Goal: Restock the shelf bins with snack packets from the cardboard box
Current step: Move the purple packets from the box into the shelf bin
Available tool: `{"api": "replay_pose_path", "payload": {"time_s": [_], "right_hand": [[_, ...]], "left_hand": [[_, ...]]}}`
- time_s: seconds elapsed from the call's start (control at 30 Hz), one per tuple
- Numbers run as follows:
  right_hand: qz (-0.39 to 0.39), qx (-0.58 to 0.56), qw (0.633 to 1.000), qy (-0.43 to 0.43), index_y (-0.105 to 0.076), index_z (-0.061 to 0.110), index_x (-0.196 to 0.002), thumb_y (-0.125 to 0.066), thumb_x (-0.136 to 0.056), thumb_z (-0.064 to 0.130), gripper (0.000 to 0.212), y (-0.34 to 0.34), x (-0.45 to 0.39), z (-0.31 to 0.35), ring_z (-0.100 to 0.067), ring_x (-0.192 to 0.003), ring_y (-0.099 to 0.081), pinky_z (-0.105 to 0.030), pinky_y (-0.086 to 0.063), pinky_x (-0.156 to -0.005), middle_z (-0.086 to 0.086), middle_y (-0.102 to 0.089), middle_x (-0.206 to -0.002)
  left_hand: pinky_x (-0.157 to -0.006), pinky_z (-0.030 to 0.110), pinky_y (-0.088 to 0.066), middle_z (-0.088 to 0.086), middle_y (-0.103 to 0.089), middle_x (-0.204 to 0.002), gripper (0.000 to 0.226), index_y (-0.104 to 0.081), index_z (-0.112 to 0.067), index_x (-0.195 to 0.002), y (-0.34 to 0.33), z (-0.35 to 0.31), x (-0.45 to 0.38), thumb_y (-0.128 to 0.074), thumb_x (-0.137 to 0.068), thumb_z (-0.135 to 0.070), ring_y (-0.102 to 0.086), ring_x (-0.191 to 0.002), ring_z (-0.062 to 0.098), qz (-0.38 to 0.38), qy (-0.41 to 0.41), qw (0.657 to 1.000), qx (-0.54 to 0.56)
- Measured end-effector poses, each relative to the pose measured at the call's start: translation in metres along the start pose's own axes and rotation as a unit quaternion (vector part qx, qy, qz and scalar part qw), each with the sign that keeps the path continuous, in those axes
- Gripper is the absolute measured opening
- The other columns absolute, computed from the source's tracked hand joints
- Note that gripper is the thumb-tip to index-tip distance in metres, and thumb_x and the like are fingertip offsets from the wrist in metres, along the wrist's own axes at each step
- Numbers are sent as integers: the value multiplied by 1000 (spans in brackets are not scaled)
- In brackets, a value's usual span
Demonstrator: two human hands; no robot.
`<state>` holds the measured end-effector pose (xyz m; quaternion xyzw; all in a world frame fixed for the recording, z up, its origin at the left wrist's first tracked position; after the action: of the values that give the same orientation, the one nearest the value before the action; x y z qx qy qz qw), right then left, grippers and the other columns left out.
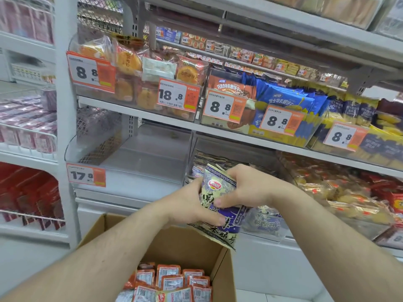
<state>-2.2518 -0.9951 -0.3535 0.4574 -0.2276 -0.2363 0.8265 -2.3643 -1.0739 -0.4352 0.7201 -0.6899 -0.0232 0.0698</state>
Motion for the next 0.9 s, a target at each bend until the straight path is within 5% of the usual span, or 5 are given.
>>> {"api": "replay_pose_path", "payload": {"time_s": [0.23, 0.37, 0.63, 0.73, 0.9], "right_hand": [[-325, -110, 939, 35, -45, 27, -140, -87, -67, 41, 86, 9, 17, -16, -7, -121, -49, -30, -41, -103, 11, -48, -135], [-114, -320, 938, -61, -27, 24, -152, -88, -42, 68, 133, -28, 5, -43, -16, -130, -49, -37, -40, -104, 3, -46, -146], [-49, -521, 848, -82, -58, 3, -124, -84, -66, 30, 69, -47, -26, -66, -18, -92, -73, -27, -55, -73, -8, -76, -104], [-18, -608, 782, -138, -68, 5, -109, -74, -72, 24, 42, -45, -39, -75, -27, -82, -73, -36, -57, -74, -13, -75, -101], [-78, -611, 766, -185, -71, 9, -90, -65, -88, 25, 17, -7, -87, -86, -29, -79, -69, -48, -46, -101, -12, -75, -95]], "left_hand": [[-73, 25, -55, -1, -75, -106, 72, -51, -18, -128, 21, 13, -6, -88, -68, -7, -73, -93, 14, -160, 9, 982, 103], [-73, 23, -54, -2, -76, -104, 61, -56, -16, -124, 17, 12, -14, -87, -71, -15, -73, -90, 13, -162, 17, 978, 133], [-105, 48, -45, -4, -65, -129, 116, -46, -31, -140, 11, -2, -32, -56, -47, -99, -58, -122, 21, -88, 151, 984, -41], [-93, 41, -52, 2, -69, -102, 67, -64, -18, -105, 30, -20, -42, -42, -86, -78, -63, -95, 21, -182, 96, 969, -136], [-104, 40, -40, 2, -36, -148, 66, -39, -20, -146, 76, -20, -80, -58, -90, -50, -40, -135, 25, -279, 53, 889, -360]]}}
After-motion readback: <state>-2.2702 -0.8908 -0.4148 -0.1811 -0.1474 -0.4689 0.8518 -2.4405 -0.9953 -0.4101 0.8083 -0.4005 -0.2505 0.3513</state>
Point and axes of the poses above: each hand's wrist, its own x-axis away from the middle knuckle, its own y-axis out of the back of the hand, z = x × y, the point moved 4 cm from there along -x, towards the middle knuckle
